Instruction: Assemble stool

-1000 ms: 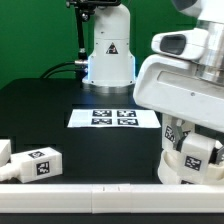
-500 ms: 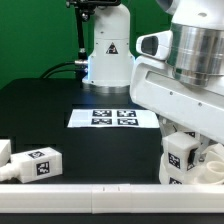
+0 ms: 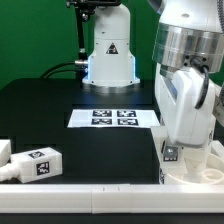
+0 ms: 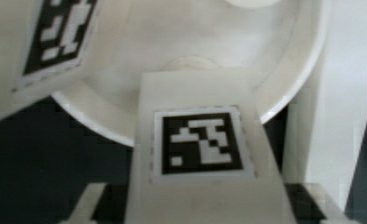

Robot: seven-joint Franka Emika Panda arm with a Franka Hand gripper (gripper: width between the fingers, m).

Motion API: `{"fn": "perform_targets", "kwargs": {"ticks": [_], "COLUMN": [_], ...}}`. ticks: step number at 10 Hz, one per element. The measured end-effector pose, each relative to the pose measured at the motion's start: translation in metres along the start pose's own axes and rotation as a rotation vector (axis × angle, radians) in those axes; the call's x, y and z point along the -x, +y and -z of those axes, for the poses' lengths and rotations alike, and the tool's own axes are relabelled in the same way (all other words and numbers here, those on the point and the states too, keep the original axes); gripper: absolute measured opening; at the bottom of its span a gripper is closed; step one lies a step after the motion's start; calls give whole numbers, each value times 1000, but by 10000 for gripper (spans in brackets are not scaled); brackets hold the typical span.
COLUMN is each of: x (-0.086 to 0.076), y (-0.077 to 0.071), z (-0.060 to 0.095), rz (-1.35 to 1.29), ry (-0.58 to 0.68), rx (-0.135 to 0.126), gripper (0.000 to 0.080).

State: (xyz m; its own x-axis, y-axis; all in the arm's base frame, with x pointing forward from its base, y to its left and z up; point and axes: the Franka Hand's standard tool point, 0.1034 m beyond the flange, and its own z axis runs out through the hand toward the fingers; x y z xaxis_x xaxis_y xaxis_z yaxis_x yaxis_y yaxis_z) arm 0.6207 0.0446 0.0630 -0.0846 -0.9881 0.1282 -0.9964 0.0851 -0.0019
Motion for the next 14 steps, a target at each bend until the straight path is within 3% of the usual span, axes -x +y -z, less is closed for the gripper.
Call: {"fn": "perform_targets", "kwargs": {"ticks": [2, 3, 4, 7, 11, 12, 13, 14], "x": [0, 0, 1, -15, -17, -22, -40, -59], "y": [1, 1, 1, 4, 6, 4, 5, 7], "z": [-1, -1, -1, 26, 27, 28, 27, 25], "rz": [-8, -7, -5, 100, 111, 154, 171, 228], "ry": [1, 1, 1, -35, -34, -41, -56, -56], "rx": [6, 7, 6, -79, -76, -104, -147, -168], "gripper": [337, 493, 599, 647, 649, 649, 649, 649]}}
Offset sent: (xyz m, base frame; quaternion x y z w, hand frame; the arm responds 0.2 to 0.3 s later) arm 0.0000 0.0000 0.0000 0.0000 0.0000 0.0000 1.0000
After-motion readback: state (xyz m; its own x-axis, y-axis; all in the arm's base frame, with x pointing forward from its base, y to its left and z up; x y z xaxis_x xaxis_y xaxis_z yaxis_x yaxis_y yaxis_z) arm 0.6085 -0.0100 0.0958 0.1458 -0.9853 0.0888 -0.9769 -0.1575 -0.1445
